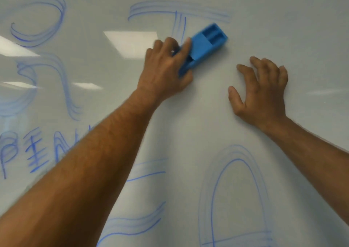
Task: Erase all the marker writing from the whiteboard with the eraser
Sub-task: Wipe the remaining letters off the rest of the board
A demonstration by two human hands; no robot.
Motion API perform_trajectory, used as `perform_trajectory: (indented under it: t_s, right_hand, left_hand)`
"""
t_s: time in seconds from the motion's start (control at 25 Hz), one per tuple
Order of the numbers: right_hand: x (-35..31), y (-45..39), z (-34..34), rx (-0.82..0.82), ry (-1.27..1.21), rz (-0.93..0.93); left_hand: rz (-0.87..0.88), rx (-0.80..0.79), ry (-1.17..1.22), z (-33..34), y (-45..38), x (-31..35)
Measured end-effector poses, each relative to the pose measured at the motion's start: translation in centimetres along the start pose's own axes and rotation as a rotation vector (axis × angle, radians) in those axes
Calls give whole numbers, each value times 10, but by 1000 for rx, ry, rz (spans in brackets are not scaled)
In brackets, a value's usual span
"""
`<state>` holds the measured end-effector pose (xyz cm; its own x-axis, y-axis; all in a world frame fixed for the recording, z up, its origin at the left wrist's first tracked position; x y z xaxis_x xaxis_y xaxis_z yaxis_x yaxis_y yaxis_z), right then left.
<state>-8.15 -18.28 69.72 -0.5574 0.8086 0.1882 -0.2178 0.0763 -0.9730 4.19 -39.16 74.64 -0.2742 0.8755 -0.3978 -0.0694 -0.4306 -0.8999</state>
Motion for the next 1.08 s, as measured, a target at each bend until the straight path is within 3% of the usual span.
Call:
perform_trajectory:
  t_s: [0.08, 0.2, 0.32, 0.4, 0.56, 0.88, 1.0, 1.08]
  right_hand:
    - [0, 1, 1, 5, -2, 5]
    - [-1, 0, 2, -13, -10, 6]
    - [0, -1, 1, -20, -16, 12]
    - [0, -1, 1, -27, -9, 14]
    - [-2, -1, 2, -34, -3, 10]
    - [-3, -1, 1, -18, 10, 3]
    - [-3, -1, 0, -30, 2, 4]
    - [-2, -1, -1, -33, -6, 3]
  left_hand:
    - [-271, 16, -21, -6, -7, -40]
    - [-637, -100, -89, -17, -12, -96]
    - [-835, -61, -98, -25, -13, -124]
    - [-869, -51, -66, -22, -20, -121]
    - [-690, -96, -15, -11, -50, -80]
    - [-57, -253, 72, 22, -86, 66]
    - [4, -267, 45, 23, -89, 69]
    - [-64, -241, 25, 20, -89, 51]
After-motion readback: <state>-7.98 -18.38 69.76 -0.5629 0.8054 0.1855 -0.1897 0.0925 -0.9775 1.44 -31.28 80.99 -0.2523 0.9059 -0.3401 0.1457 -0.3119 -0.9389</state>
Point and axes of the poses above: each hand's wrist, its own y-axis away from the middle knuckle, its own z-axis out of the palm, x = y × z, the point moved 5 cm from there along -y, towards the middle knuckle, and after that the axes turned 2 degrees about -x, right-handed, at the moved point
